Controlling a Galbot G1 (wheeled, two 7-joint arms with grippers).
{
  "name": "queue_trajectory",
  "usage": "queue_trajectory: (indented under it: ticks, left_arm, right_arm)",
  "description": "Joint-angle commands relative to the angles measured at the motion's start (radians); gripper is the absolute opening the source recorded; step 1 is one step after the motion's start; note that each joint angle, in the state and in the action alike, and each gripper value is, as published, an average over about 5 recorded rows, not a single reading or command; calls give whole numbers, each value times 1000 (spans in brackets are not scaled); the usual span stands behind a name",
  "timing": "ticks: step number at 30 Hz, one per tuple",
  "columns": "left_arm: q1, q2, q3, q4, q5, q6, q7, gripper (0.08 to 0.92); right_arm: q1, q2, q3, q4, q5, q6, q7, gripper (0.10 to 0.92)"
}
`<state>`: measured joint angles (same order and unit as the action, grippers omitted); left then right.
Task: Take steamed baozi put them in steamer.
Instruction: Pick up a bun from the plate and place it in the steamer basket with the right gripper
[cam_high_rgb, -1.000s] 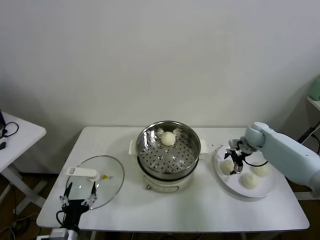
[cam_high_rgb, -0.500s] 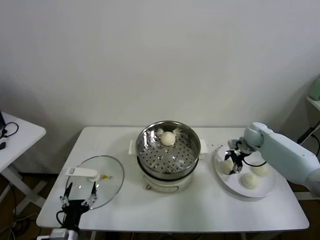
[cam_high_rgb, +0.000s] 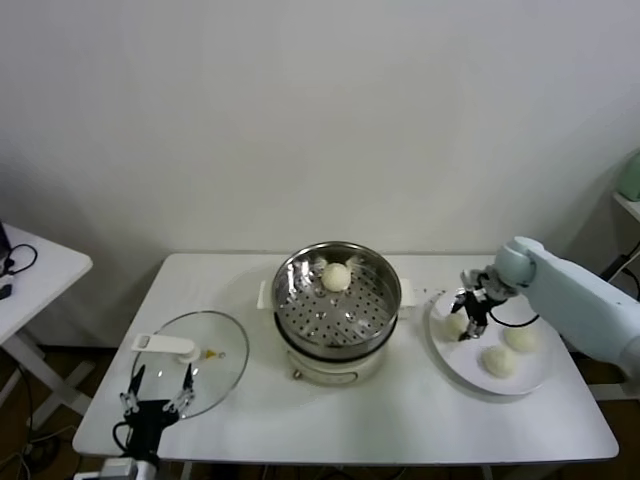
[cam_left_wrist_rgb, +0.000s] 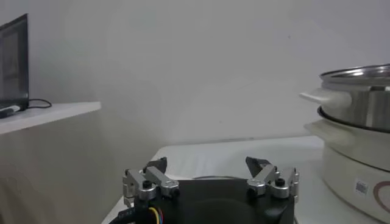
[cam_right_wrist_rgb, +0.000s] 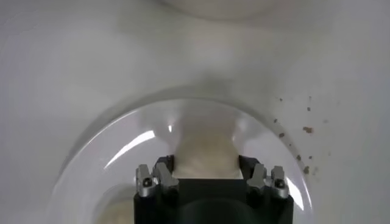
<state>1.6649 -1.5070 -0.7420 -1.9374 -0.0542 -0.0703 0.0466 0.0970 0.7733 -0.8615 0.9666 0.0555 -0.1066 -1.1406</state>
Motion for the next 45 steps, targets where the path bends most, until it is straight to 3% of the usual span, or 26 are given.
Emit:
queue_trajectory:
  ticks: [1,10,17,31,45]
  left_arm:
    - [-1,7,10,-3,5,2,1,823]
    - [-20,5,34,-4,26,13,-1,823]
    - [-35,1,52,-14,56,21,-2,823]
    - [-30,17,44,-7,51,18,-5,823]
    - [-14,33,24,6,12,12,-10,823]
  right_arm:
    - [357,-89,-277,90,362,-61,-9,698]
    - [749,-45,-621,202,661,-118,-7,702]
    - [787,101,-668,297,829,-183,57,703]
    - [569,405,-596,244,858,-237,170,696]
    - [422,512,-583,138,772,-235,186,696]
